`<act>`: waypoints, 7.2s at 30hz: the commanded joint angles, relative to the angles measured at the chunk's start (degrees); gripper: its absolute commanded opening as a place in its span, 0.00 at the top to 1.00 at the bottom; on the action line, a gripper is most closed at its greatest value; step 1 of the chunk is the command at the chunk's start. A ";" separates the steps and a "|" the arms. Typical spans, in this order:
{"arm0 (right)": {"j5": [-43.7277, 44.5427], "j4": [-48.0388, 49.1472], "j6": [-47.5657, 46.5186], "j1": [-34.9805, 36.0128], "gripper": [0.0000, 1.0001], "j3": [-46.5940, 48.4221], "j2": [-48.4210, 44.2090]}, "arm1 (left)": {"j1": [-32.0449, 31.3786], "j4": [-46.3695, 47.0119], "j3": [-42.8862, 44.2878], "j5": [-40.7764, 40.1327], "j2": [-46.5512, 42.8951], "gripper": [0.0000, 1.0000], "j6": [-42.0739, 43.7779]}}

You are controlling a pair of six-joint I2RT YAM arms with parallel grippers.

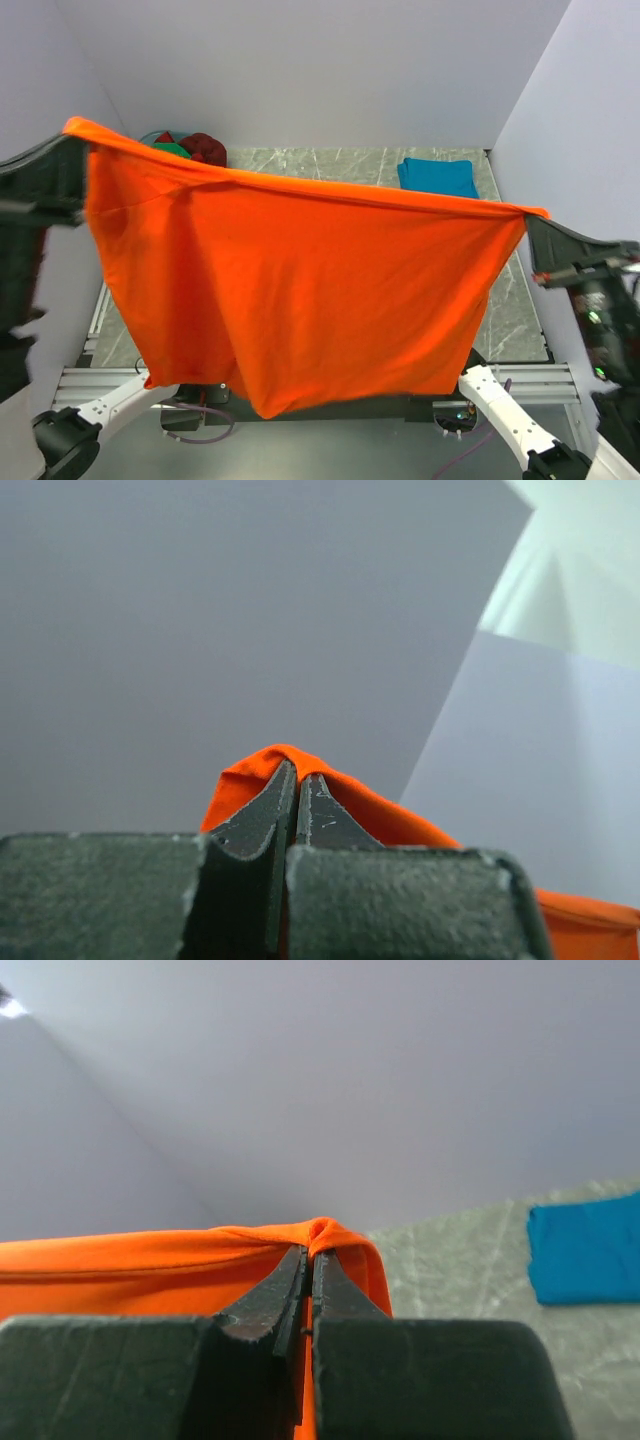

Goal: Fold and stack the t-shirts
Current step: Flatten the tshirt out, then fold the tshirt

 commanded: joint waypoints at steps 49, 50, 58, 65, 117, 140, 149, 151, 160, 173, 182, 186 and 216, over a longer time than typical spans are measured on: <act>-6.33 19.20 -5.25 -16.86 1.00 -31.63 53.99 | 15.79 16.25 -36.20 12.89 55.27 1.00 -13.47; -6.33 18.76 -5.34 -16.86 1.00 -31.81 53.55 | 15.44 14.65 -36.38 11.75 54.57 0.99 -14.26; -2.90 13.93 -5.95 -16.95 1.00 -31.64 49.85 | 13.15 3.66 -40.50 4.55 47.18 1.00 -21.19; 0.26 12.16 -6.48 -17.12 1.00 -30.85 50.03 | 10.96 -5.56 -43.23 0.14 40.94 1.00 -26.92; -0.42 8.73 -5.16 -17.12 0.34 -40.87 40.19 | 5.77 -9.01 -56.24 4.35 31.35 1.00 -37.21; -23.12 32.28 -2.72 20.39 0.27 -31.38 57.82 | 16.84 1.72 -42.45 19.29 51.65 1.00 -28.95; -14.42 34.22 3.71 29.98 0.34 -20.48 72.16 | 18.95 3.47 -43.23 21.58 54.82 1.00 -27.54; -13.71 34.04 5.37 30.95 0.35 -18.28 73.84 | 19.13 3.65 -43.41 21.76 55.09 1.00 -27.10; -7.83 32.64 10.47 32.97 0.37 -14.68 79.82 | 19.65 4.71 -44.73 23.08 55.44 1.00 -27.01; -3.60 29.65 11.36 33.15 0.41 -10.20 85.18 | 19.74 6.11 -46.75 22.38 54.47 1.00 -27.80; -1.06 26.84 12.24 34.12 0.46 -7.74 87.56 | 19.74 6.29 -47.28 22.02 54.12 1.00 -28.33; 1.40 24.47 12.06 34.82 0.50 -6.06 89.22 | 19.74 6.38 -47.80 21.41 53.95 1.00 -28.51; -3.25 19.63 7.58 35.26 1.00 -13.97 74.20 | 19.48 3.57 -59.32 19.04 37.95 1.00 -32.55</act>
